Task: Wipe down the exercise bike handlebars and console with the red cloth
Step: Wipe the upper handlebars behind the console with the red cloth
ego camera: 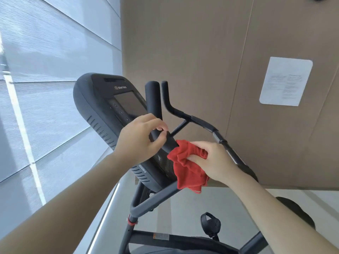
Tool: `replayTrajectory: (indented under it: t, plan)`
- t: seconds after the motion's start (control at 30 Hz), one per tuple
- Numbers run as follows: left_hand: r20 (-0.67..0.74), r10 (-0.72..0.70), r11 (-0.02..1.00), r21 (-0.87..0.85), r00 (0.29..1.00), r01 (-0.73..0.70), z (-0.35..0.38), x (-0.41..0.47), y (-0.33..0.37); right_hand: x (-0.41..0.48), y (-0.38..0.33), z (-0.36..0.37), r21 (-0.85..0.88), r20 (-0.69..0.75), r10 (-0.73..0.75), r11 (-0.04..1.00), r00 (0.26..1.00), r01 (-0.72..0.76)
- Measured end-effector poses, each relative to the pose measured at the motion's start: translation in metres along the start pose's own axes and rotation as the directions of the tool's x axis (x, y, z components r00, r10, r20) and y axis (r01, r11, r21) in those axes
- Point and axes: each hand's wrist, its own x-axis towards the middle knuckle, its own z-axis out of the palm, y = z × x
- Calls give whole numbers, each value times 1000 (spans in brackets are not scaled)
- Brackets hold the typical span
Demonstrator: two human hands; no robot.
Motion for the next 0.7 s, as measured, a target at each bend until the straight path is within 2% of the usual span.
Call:
replayTrajectory:
  t: [0.17, 0.27, 0.33, 0.43, 0.5, 0.6, 0.7]
  plan:
    - [86, -173, 983, 84, 981, 166, 2, -37, -6, 9, 11, -23, -65, 89, 65, 996, 994, -59]
    - [87, -201, 970, 156, 976, 185, -3, -39, -14, 26, 1, -12, 84, -21, 50, 995, 999, -48]
    - [60, -193, 961, 214, 979, 176, -7, -31, -23, 36, -9, 3, 121, -102, 20, 993, 995, -8]
    - [58, -207, 940, 288, 977, 182, -10, -13, -43, 42, -12, 21, 137, -73, 56, 990, 996, -45]
    - [106, -175, 926, 355, 979, 127, -7, -5, -57, 38, -9, 21, 122, -45, 55, 991, 997, -50]
    - [219, -56, 874, 482, 974, -58, 4, -9, -81, 30, -7, 12, 28, -16, 10, 1000, 1000, -10]
    - [198, 65, 835, 527, 978, -162, 15, -20, -103, 25, -6, 1, -8, 52, 55, 998, 997, -55]
